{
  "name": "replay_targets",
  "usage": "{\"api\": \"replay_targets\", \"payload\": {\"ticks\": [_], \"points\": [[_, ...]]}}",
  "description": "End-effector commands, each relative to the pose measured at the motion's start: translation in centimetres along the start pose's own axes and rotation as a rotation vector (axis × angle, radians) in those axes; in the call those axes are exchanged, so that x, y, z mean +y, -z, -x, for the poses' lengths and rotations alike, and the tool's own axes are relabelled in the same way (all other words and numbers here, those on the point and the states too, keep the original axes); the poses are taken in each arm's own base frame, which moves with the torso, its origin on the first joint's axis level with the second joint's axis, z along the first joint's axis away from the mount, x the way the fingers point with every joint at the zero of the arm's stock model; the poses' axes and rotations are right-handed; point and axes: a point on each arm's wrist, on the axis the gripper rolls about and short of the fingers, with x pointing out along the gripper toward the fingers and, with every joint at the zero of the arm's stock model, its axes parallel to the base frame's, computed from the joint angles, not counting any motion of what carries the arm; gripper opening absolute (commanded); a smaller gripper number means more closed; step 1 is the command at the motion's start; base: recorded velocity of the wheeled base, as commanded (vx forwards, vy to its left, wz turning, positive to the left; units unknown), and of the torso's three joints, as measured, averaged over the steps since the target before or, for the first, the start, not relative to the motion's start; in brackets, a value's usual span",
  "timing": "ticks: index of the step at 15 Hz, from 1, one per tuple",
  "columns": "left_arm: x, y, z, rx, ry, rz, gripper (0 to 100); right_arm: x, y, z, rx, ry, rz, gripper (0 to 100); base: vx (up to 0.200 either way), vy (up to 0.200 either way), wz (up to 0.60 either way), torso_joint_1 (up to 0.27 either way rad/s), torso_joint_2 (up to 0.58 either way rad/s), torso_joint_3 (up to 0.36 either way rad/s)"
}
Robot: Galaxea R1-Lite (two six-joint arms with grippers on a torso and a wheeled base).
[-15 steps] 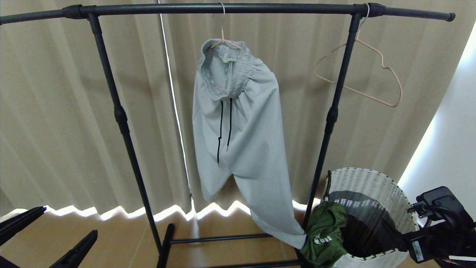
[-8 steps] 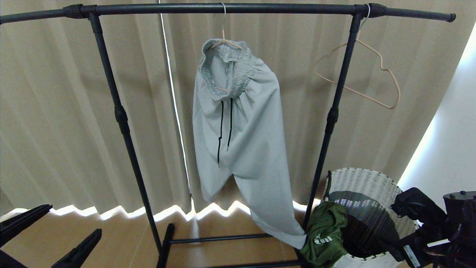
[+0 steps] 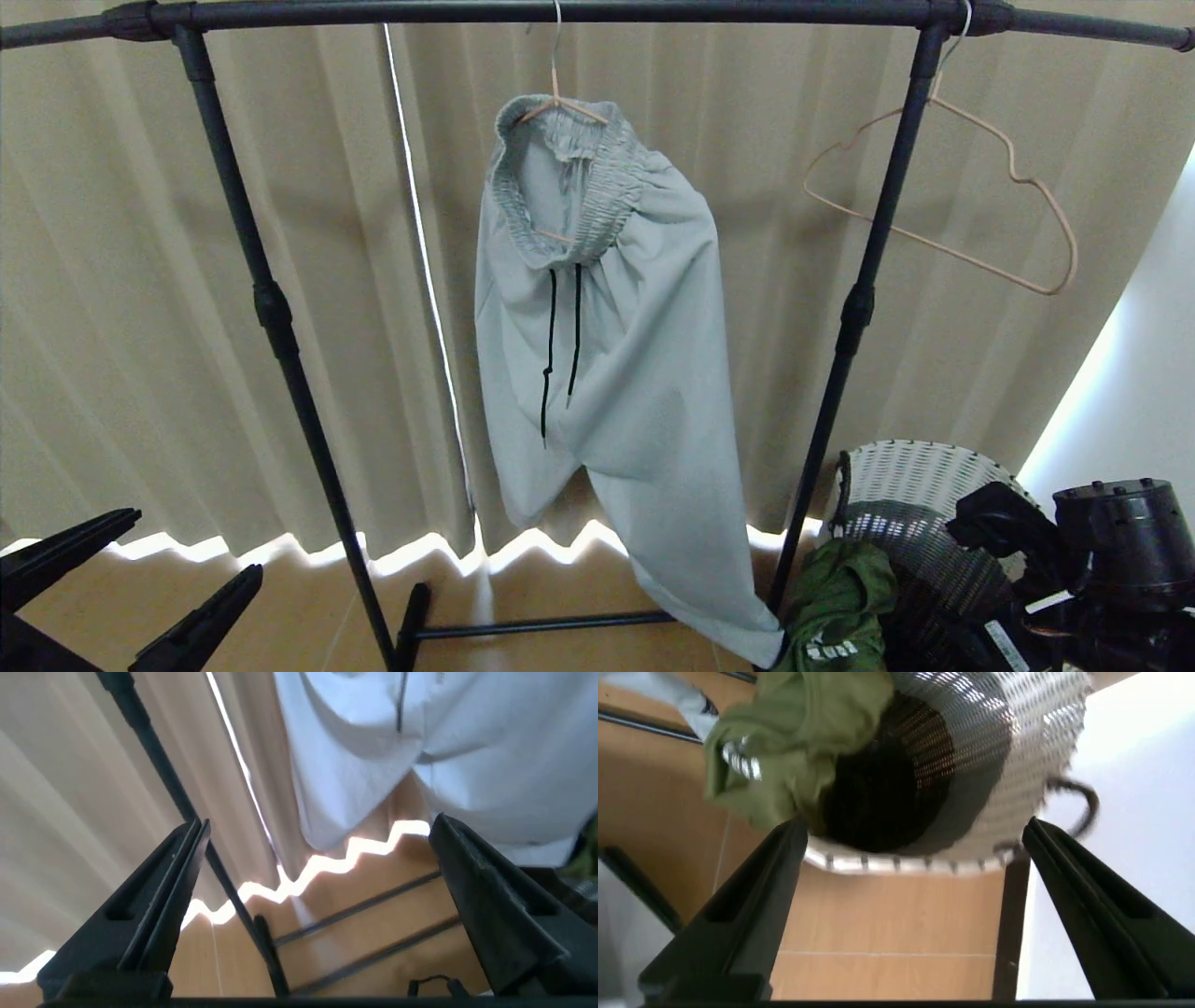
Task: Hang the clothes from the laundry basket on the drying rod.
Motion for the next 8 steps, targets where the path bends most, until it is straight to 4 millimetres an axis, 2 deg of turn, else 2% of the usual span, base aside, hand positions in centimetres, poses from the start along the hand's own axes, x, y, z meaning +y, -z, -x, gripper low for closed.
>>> {"api": "replay_targets", "payload": {"ticks": [1, 5, 8], "points": [[0.0, 0.2, 0.0, 0.007, 0.002, -0.002, 100, 0.5, 0.0, -1.1, 0.045, -0.013, 0.021, 100, 0.0, 0.0, 0.0, 0.0, 0.0, 0.0], [0.0, 0.2, 0.1, 0.003, 0.001, -0.002, 100, 1.7, -0.3, -2.8, 0.098, -0.046, 0.067, 100, 0.0, 0.0, 0.0, 0.0, 0.0, 0.0], [0.0, 0.1, 0.1, -0.003, 0.0, -0.002, 100, 3.7, -0.5, -5.4, 0.073, -0.062, 0.095, 100, 0.0, 0.0, 0.0, 0.0, 0.0, 0.0]]}}
